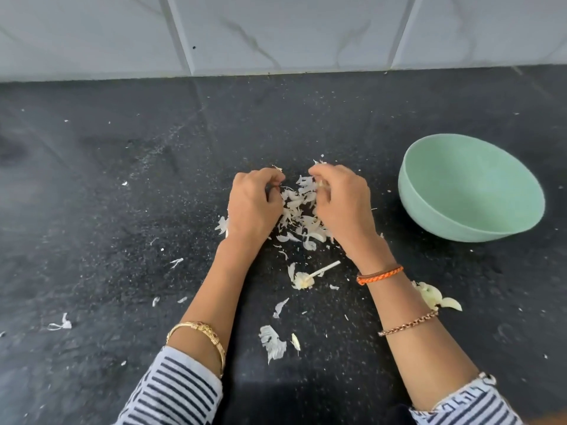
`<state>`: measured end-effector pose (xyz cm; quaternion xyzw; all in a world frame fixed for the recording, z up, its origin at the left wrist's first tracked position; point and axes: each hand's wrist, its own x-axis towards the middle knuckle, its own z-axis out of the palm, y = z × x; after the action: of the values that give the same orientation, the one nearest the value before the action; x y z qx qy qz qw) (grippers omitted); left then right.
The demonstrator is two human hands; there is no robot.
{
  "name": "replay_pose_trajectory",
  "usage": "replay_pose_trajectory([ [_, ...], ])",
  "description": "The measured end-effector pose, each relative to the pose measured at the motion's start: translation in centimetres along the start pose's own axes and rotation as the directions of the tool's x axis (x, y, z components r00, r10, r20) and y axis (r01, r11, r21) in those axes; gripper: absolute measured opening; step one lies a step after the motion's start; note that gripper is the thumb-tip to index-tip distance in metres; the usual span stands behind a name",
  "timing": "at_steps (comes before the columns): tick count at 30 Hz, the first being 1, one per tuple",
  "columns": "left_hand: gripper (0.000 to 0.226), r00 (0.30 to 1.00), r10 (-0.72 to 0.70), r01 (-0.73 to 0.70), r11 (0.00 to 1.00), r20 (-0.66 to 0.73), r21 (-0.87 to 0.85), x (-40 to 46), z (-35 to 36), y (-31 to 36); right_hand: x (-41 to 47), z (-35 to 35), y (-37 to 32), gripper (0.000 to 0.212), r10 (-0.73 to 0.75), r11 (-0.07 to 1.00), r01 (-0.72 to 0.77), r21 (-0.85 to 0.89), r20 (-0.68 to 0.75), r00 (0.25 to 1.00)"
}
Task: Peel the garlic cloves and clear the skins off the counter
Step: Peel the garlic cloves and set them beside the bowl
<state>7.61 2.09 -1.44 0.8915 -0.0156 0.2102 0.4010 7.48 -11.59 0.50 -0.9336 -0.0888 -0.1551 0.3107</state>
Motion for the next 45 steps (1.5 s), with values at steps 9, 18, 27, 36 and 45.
replay_pose_trajectory([
  [9,0.023,0.997,0.040,-0.045,0.996,-0.059,-0.079,-0.2,0.1,0.9,0.0,-0.4,0.1,0.025,0.075,0.964,-0.055,0.259,-0.070,0.995],
  [18,0.020,0.999,0.008,-0.013,0.995,-0.047,-0.103,-0.1,-0.1,1.2,-0.3,-0.3,0.2,0.020,0.161,0.889,-0.109,0.445,-0.081,0.984],
  [27,0.018,1.000,-0.022,0.024,0.988,0.013,-0.154,-0.4,-0.1,1.7,-0.3,-0.4,0.1,0.024,0.145,0.879,-0.096,0.467,-0.071,0.987],
  [36,0.013,0.995,-0.096,0.103,0.946,0.039,-0.308,-0.6,-0.4,2.3,-0.4,-0.9,0.1,0.019,0.156,0.810,-0.111,0.576,-0.029,0.987],
  [45,0.022,0.987,-0.140,0.158,0.777,0.078,-0.609,-0.6,-0.6,2.6,-0.7,-0.9,-1.0,0.010,0.245,0.660,-0.169,0.732,0.002,0.969],
])
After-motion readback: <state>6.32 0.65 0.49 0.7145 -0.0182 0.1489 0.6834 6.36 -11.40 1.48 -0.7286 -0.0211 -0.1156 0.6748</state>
